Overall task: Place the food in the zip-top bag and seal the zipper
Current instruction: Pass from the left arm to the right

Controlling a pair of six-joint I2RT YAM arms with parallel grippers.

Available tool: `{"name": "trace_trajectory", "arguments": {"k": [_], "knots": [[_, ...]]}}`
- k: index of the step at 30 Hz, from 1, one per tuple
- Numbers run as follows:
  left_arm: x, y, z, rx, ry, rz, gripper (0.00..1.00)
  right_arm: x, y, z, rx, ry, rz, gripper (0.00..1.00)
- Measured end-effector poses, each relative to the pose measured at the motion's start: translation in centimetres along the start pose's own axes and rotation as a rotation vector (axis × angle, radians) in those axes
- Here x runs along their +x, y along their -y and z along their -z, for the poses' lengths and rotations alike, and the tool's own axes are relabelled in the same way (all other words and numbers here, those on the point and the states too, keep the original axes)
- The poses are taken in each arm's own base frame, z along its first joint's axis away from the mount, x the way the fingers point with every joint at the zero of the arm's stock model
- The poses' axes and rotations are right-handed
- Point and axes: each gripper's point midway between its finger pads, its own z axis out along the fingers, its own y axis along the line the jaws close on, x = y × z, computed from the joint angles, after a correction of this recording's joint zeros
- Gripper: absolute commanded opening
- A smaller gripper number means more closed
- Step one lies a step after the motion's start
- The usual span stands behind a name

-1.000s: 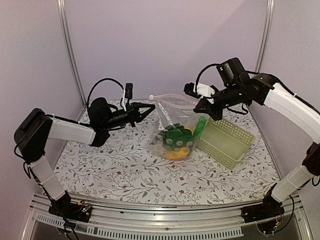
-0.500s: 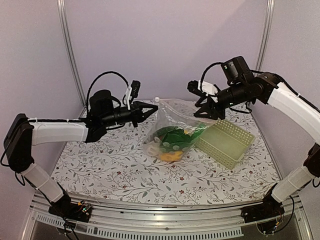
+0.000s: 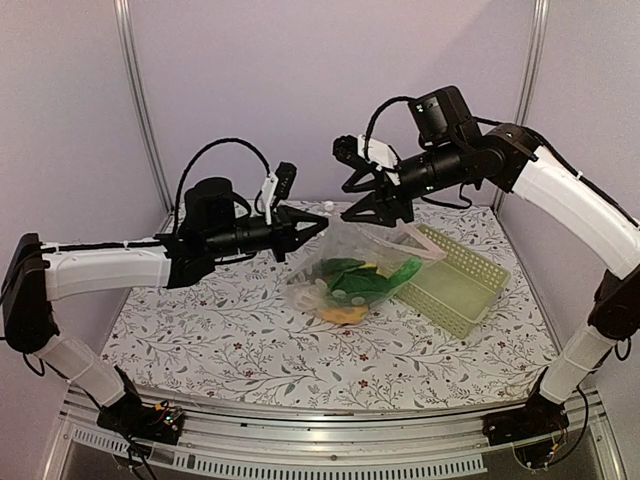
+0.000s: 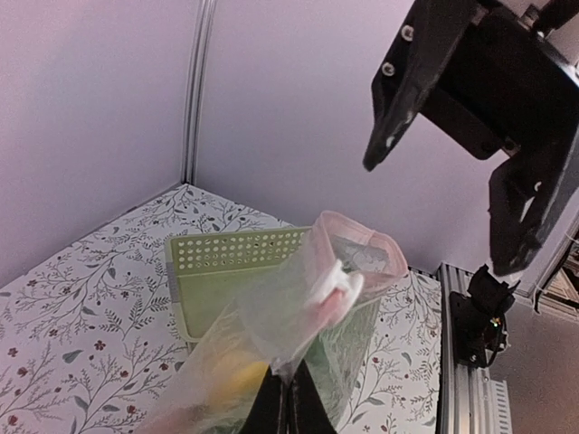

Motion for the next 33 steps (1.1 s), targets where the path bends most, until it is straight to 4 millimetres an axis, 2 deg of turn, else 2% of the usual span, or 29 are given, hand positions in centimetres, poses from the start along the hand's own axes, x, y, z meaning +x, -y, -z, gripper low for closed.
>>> {"name": "trace_trajectory", "arguments": {"k": [4,12,14,17,20,21,23,25,28,33], "knots": [[-0.3,1.0,0.3,0.007,-0.006,-0.012,0.0,0.5,-0.2,-2.1,-0.023,-0.025,-0.006,0.51],[-1.1,1.8,1.2,0.0,-0.01,-0.048,0.0,0.9,-1.4,-4.2,-0.056,-0.052,0.002,0.36],[-1.2,2.0,1.5,0.0,-0.013,-0.059,0.0,1.0,-1.4,-4.5,-0.054,-0.06,-0.002,0.29],[-1.2,2.1,1.7,-0.006,-0.022,-0.073,0.0,1.0,-1.0,-4.7,-0.038,-0.069,-0.003,0.13],[-1.1,2.0,1.9,-0.017,-0.032,-0.089,0.0,0.8,-0.3,-4.9,-0.016,-0.074,-0.006,0.02],[-1.1,1.9,1.9,-0.022,-0.035,-0.095,0.03,0.8,-0.2,-4.9,-0.011,-0.075,-0.006,0.0],[-1.0,1.8,2.1,-0.032,-0.042,-0.108,0.22,1.0,-0.1,-5.1,-0.006,-0.083,-0.009,0.0],[-1.0,1.8,2.3,-0.039,-0.047,-0.12,0.33,1.1,0.0,-5.2,-0.003,-0.091,-0.011,0.0],[-1.6,1.8,2.6,-0.054,-0.038,-0.141,0.35,1.3,-0.2,-5.2,-0.011,-0.101,-0.016,0.0],[-1.5,1.8,2.6,-0.056,-0.04,-0.164,0.34,1.4,-0.8,-5.0,-0.044,-0.103,-0.024,0.0]]}}
